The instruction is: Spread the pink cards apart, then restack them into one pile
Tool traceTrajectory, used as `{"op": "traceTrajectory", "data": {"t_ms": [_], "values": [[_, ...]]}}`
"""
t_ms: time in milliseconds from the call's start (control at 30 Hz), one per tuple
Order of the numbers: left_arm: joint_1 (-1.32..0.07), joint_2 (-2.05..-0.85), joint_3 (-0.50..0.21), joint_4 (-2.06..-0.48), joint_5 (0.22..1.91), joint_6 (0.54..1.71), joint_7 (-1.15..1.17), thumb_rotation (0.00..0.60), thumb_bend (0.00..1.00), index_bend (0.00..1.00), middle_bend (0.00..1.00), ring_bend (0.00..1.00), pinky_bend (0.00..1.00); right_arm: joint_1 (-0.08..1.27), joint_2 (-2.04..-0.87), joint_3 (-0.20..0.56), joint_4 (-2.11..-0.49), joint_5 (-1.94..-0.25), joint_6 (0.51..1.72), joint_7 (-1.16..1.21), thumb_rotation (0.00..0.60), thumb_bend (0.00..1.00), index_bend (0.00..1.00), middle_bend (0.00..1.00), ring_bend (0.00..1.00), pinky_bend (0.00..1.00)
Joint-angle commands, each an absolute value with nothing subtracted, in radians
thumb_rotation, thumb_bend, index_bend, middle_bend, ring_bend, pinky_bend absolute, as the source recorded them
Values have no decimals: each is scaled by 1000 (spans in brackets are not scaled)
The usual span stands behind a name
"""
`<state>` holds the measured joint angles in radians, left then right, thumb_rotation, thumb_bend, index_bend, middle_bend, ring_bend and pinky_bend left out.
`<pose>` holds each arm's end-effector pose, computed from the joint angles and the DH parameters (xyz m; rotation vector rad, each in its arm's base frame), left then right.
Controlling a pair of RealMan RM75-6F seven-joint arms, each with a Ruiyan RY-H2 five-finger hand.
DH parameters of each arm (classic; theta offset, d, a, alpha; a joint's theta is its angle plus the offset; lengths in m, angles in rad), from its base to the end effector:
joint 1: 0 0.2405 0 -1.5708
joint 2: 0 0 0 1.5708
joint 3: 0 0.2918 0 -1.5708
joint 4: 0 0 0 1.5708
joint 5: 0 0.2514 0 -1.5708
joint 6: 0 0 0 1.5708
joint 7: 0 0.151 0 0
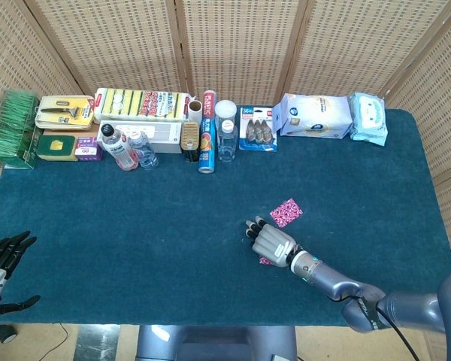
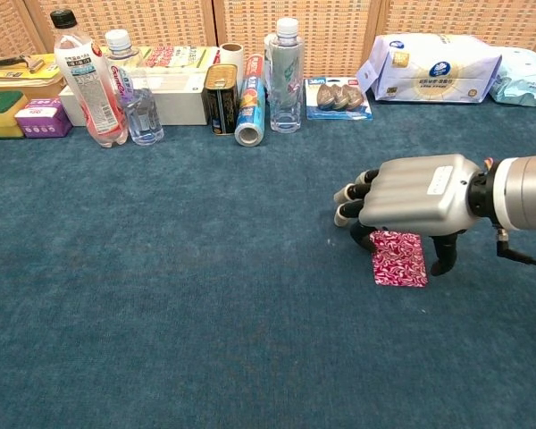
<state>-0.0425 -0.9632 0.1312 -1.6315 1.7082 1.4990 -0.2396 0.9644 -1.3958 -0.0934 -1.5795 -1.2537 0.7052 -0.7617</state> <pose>-0.3630 0.1294 0.1582 -1.5676 -1.0957 -0.9183 -0.1682 -0.3450 -0.0719 2.4907 -0.1269 0.3999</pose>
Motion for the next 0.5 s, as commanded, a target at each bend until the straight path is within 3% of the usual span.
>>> {"op": "traceTrajectory", "data": {"t_ms": [33, 267, 500], "values": [[-42, -963, 131, -1631, 1709, 1499, -240, 600, 48, 0, 0, 0, 20, 962, -1394, -94, -1584, -1253, 708, -762, 600, 120, 359, 140, 61, 124], [-43, -963, 131, -1632, 1708, 1498, -239, 600, 48, 0, 0, 0, 20, 960, -1377, -78, -1614, -1264, 731, -753, 600, 120, 351, 138, 61, 124], [-42, -964, 131, -1631, 1708, 1499, -240, 600, 47, 0, 0, 0, 20, 961, -1339, -16, -1626, -1270, 783, -705, 600, 120, 340, 138, 64, 124]]}}
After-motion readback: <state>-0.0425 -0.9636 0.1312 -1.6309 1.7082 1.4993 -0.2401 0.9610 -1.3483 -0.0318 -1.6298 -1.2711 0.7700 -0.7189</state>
